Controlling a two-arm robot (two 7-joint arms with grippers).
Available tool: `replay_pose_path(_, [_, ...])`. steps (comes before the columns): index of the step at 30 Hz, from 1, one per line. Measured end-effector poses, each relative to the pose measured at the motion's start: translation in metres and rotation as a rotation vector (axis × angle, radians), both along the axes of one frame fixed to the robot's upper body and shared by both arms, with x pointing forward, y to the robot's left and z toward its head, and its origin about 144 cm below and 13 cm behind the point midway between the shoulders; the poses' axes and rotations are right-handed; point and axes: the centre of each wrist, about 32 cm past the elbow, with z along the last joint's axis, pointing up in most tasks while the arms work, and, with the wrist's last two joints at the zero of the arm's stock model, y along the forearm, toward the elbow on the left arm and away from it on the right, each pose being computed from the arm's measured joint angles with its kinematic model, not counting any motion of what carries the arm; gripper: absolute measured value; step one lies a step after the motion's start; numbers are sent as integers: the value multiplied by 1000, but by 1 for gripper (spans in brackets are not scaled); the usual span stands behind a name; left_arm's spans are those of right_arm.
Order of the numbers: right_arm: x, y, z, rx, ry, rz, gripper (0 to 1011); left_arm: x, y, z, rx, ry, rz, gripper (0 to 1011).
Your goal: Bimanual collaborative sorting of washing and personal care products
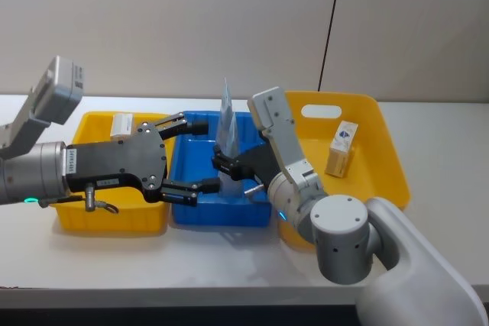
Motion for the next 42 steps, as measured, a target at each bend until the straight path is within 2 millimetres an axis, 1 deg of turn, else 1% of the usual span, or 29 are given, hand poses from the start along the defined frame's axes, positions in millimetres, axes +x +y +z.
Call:
replay_pose_path(14, [13, 4, -1, -9, -10, -7, 1004, 0, 0, 0, 0, 0, 0, 1001])
replay_pose_path(18, [15, 6, -2, -13, -12, -7, 937, 0, 0, 0, 0, 0, 0, 1001])
replay_pose_path(22, [17, 8, -3, -15, -13, -1, 839, 0, 0, 0, 0, 0, 0, 1001])
replay_pose_path(23, [17, 9, -3, -16, -13, 0, 785, 0, 0, 0, 0, 0, 0, 1001])
replay_pose_path(26, [18, 10, -3, -17, -13, 5, 706, 0, 0, 0, 0, 0, 0, 1001])
replay_pose_path(28, [18, 11, -3, -17, -13, 9, 626, 0, 0, 0, 0, 0, 0, 1001])
replay_pose_path(31, [18, 11, -3, -18, -12, 12, 552, 0, 0, 0, 0, 0, 0, 1001])
replay_pose_path(32, [18, 12, -3, -18, -12, 15, 503, 0, 0, 0, 0, 0, 0, 1001])
replay_pose_path(37, [17, 13, -3, -18, -12, 22, 355, 0, 0, 0, 0, 0, 0, 1001])
replay_pose_path(38, [17, 13, -3, -17, -12, 24, 294, 0, 0, 0, 0, 0, 0, 1001])
replay_pose_path(40, [17, 13, -2, -17, -11, 25, 257, 0, 0, 0, 0, 0, 0, 1001])
replay_pose_path(41, [17, 13, -2, -16, -11, 28, 215, 0, 0, 0, 0, 0, 0, 1001])
replay_pose_path(42, [16, 13, -2, -16, -11, 28, 215, 0, 0, 0, 0, 0, 0, 1001])
